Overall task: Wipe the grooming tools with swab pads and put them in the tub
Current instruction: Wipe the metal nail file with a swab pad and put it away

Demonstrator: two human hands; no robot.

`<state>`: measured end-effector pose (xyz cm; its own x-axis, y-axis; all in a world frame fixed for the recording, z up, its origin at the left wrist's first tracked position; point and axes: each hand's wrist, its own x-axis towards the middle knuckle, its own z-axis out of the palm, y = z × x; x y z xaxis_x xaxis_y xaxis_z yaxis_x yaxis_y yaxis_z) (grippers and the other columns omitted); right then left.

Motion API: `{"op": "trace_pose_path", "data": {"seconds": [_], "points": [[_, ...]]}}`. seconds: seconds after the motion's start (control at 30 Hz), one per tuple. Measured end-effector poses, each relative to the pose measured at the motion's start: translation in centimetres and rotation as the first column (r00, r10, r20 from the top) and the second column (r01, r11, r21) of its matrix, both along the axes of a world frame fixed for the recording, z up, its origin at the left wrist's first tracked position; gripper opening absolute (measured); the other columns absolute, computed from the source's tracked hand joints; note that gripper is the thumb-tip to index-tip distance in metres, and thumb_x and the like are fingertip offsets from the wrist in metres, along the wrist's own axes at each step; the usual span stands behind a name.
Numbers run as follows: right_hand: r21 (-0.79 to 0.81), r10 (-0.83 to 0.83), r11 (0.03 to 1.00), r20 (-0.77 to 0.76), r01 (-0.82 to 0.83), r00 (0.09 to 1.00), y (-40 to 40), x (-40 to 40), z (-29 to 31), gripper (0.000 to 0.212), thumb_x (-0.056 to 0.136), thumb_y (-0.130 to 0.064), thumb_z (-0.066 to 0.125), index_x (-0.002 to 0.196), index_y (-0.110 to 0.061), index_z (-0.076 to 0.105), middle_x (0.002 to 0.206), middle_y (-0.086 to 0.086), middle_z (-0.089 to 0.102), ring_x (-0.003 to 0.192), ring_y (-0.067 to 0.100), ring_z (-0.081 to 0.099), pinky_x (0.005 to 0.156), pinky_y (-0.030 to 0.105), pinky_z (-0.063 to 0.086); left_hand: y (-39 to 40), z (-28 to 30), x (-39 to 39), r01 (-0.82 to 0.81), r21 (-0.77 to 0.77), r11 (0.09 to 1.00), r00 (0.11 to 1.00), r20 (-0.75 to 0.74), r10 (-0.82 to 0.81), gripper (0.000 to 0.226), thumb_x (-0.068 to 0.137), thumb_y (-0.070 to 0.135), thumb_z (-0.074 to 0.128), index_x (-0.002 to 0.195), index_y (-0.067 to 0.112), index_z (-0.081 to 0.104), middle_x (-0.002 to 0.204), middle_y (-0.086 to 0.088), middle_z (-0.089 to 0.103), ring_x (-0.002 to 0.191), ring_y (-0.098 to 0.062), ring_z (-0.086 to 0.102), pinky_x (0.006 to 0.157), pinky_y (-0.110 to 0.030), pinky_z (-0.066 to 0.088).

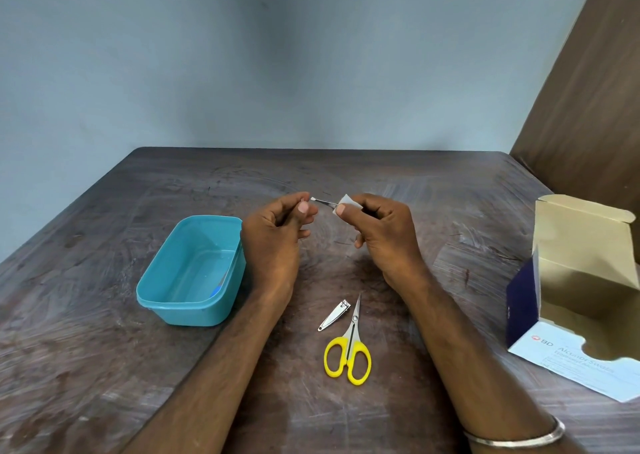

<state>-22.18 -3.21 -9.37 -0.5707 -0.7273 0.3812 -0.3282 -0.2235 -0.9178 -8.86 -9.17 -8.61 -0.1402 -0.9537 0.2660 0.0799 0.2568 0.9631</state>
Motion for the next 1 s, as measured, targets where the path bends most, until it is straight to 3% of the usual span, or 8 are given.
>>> {"op": "trace_pose_path", "data": {"seconds": [0.07,0.27,0.43,0.6,0.77,0.9,1.0], "points": [[0.000,-0.001,1.000,-0.032,0.001,0.999,-0.06,-0.05,-0.05,0.010,0.087,-0.019,0.074,0.080,-0.014,0.078,0.074,0.017,0.068,0.061,0.019,0.055,0.053,0.049,0.048,-0.03,-0.10,0.01,-0.006,-0.006,1.000,1.000,0.015,0.006,0.019,0.091,0.017,0.067,0.109,0.017,0.072,0.093,0.003,0.076,0.083,-0.006,0.073,0.067,-0.022,0.060],[-0.003,0.008,1.000,-0.060,-0.008,0.998,-0.08,-0.18,-0.25,0.009,0.087,-0.022,0.075,0.082,-0.029,0.078,0.075,0.010,0.070,0.064,0.020,0.058,0.057,0.052,0.050,-0.10,-0.30,-0.02,0.011,-0.005,1.000,1.000,0.027,-0.011,0.020,0.090,0.016,0.068,0.109,0.015,0.073,0.095,0.000,0.077,0.085,-0.009,0.073,0.069,-0.025,0.061],[0.002,0.018,1.000,-0.050,-0.018,0.999,-0.17,-0.24,-0.33,0.008,0.087,-0.019,0.076,0.089,-0.025,0.079,0.079,0.008,0.072,0.066,0.016,0.060,0.059,0.051,0.051,-0.14,-0.39,-0.07,0.038,-0.020,0.999,0.999,0.034,-0.037,0.020,0.090,0.014,0.068,0.109,0.013,0.074,0.095,-0.002,0.077,0.086,-0.010,0.073,0.069,-0.027,0.061],[0.006,0.023,1.000,-0.035,-0.023,0.999,-0.27,-0.38,-0.51,0.006,0.087,-0.020,0.076,0.090,-0.023,0.079,0.079,0.005,0.072,0.068,0.015,0.061,0.060,0.048,0.052,-0.03,-0.26,-0.06,0.069,0.003,0.998,0.998,0.006,-0.069,0.019,0.090,0.014,0.069,0.108,0.012,0.074,0.095,-0.003,0.077,0.087,-0.011,0.074,0.069,-0.027,0.061],[-0.013,0.047,0.999,0.000,-0.047,0.999,-0.21,-0.31,-0.38,0.008,0.088,-0.015,0.074,0.092,-0.011,0.080,0.072,-0.004,0.066,0.064,0.009,0.058,0.053,0.031,0.050,0.21,0.25,-0.08,0.101,0.067,0.993,0.991,-0.093,-0.094,0.016,0.089,0.010,0.069,0.105,0.011,0.071,0.094,-0.006,0.076,0.084,-0.015,0.074,0.065,-0.025,0.060],[-0.017,0.068,0.998,0.024,-0.067,0.997,-0.15,-0.29,-0.30,0.009,0.089,-0.012,0.073,0.094,-0.009,0.079,0.067,-0.016,0.064,0.062,0.004,0.057,0.053,0.029,0.050,0.33,0.39,-0.11,0.121,0.074,0.990,0.988,-0.101,-0.113,0.014,0.089,0.010,0.069,0.102,0.013,0.071,0.095,-0.007,0.076,0.086,-0.015,0.074,0.066,-0.027,0.061],[-0.023,0.089,0.996,0.039,-0.088,0.995,-0.02,-0.15,-0.18,0.008,0.089,-0.011,0.073,0.094,-0.012,0.079,0.072,-0.012,0.067,0.064,0.004,0.059,0.053,0.029,0.051,0.40,0.35,-0.13,0.172,0.100,0.980,0.979,-0.128,-0.158,0.010,0.088,0.010,0.070,0.096,0.015,0.073,0.091,-0.004,0.076,0.087,-0.015,0.073,0.067,-0.027,0.061]]}}
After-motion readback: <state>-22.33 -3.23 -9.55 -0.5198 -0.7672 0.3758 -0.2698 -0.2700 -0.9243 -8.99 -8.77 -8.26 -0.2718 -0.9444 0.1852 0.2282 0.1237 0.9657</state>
